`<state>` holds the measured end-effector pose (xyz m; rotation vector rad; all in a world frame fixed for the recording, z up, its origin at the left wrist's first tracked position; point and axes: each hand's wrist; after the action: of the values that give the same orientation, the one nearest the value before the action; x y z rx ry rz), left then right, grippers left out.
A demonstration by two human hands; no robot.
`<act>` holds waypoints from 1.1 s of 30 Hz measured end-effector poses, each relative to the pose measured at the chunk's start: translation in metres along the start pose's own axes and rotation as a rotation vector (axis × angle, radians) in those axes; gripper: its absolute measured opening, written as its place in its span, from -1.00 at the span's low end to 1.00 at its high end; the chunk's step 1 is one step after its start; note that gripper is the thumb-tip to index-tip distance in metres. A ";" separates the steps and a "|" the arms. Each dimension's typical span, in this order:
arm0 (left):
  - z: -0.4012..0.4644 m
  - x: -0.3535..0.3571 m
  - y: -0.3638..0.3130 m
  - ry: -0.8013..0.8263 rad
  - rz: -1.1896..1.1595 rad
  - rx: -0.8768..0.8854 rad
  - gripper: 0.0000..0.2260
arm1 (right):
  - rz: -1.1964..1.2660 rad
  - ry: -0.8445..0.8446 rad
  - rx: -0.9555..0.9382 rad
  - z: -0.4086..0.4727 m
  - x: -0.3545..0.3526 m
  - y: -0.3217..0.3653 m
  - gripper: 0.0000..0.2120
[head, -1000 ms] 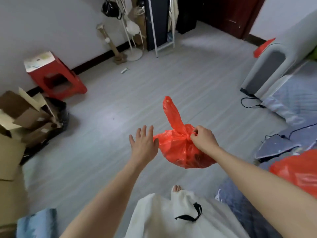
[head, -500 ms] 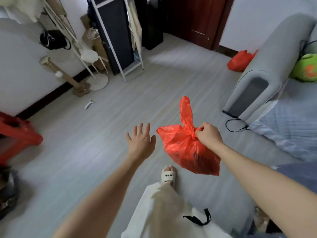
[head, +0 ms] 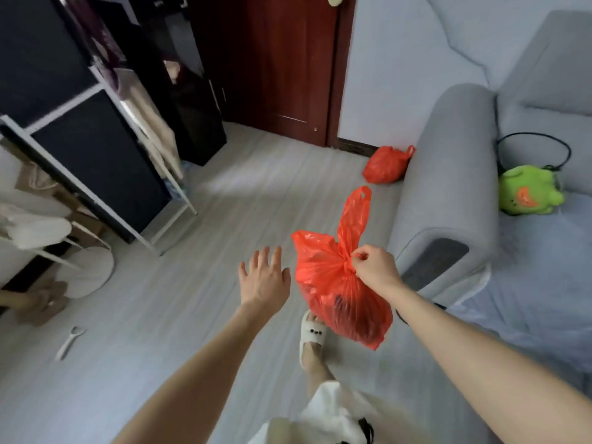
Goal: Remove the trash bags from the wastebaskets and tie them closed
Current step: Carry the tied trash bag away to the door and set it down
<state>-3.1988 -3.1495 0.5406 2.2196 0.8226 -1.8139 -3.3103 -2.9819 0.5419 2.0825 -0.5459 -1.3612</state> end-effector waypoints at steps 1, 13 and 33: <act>0.031 -0.006 -0.003 -0.018 0.016 0.010 -0.52 | 0.007 -0.003 0.010 0.031 0.000 0.007 -0.83; 0.352 -0.102 -0.056 -0.042 0.030 0.063 -0.58 | 0.165 -0.060 0.184 0.350 -0.055 0.093 -0.84; 0.904 -0.186 -0.269 0.011 0.064 0.451 -0.52 | 0.403 -0.223 0.383 0.826 -0.160 0.156 -0.86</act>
<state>-4.1294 -3.3910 0.5461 2.4773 0.3589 -2.1245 -4.1353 -3.2043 0.5019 1.9598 -1.3318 -1.3266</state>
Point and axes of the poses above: each hand's wrist, its own z-axis towards the middle knuckle, its own x-axis out of the palm, y = z × x
